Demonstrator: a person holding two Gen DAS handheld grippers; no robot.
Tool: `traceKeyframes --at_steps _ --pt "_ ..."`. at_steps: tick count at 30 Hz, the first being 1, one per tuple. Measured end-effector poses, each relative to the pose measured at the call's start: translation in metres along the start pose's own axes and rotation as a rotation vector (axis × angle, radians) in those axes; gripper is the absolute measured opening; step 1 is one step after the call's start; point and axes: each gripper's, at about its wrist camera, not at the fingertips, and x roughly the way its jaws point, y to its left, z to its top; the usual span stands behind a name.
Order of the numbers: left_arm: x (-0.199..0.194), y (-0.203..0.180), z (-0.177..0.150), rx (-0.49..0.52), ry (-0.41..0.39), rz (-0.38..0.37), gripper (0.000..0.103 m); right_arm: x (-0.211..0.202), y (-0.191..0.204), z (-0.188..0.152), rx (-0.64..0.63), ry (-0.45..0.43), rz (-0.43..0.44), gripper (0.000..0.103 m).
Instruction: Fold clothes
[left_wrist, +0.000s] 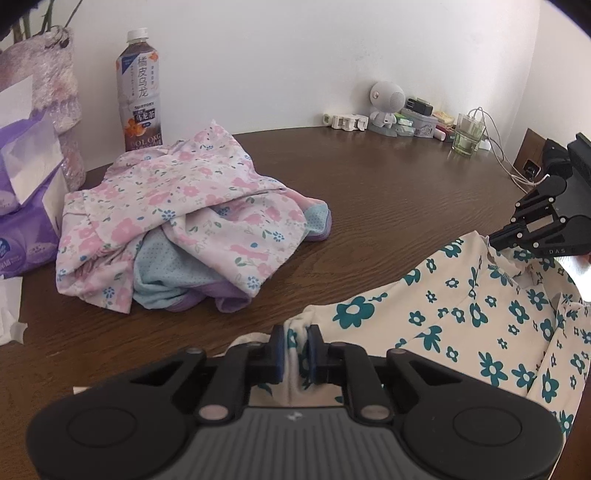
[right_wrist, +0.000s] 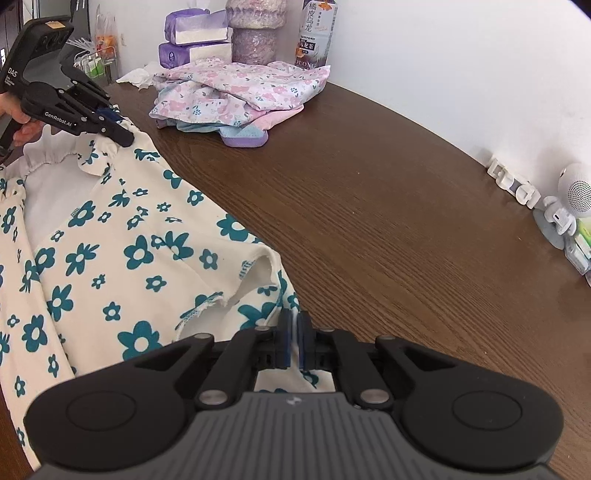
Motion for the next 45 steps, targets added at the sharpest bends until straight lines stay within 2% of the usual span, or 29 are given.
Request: traceKeyframes --at_steps 3,5,8,11,15,20,27,34,41,42,44,45 --pt "0.0 0.006 -0.002 -0.054 -0.008 -0.007 0.012 0.002 -0.001 -0.003 0.003 0.002 -0.01 0.002" --pt "-0.002 0.009 -0.002 -0.085 -0.02 -0.009 0.024 0.002 -0.001 -0.003 0.003 0.001 -0.009 0.003" --pt "-0.014 0.01 0.002 -0.079 -0.053 -0.006 0.041 -0.003 -0.006 0.0 0.025 -0.013 -0.006 0.004" --pt "-0.026 0.01 0.009 -0.058 -0.089 0.008 0.054 -0.017 -0.026 0.005 0.112 -0.079 -0.014 0.005" --pt "-0.02 0.006 0.019 -0.001 -0.065 0.009 0.056 -0.022 -0.048 0.019 0.228 -0.135 0.048 0.01" --pt "0.0 0.002 0.019 0.046 -0.012 0.008 0.056 0.004 -0.041 0.036 0.233 -0.092 0.132 0.026" --pt "0.007 0.004 0.009 0.068 0.006 -0.008 0.055 0.029 -0.034 0.042 0.206 -0.033 0.155 0.026" --pt "0.01 0.007 0.005 0.078 0.016 -0.019 0.055 0.029 -0.014 0.041 0.067 0.045 0.158 0.026" --pt "0.013 0.006 0.005 0.103 0.017 -0.023 0.055 0.034 -0.012 0.043 0.048 0.072 0.15 0.026" --pt "0.012 0.005 0.005 0.114 0.018 -0.022 0.046 0.034 -0.012 0.043 0.043 0.073 0.152 0.024" --pt "0.01 0.001 0.005 0.131 0.017 -0.032 0.021 0.033 -0.006 0.043 0.013 0.073 0.163 0.008" --pt "0.008 -0.001 0.004 0.142 0.014 -0.033 0.016 0.032 -0.001 0.043 -0.012 0.073 0.153 0.008"
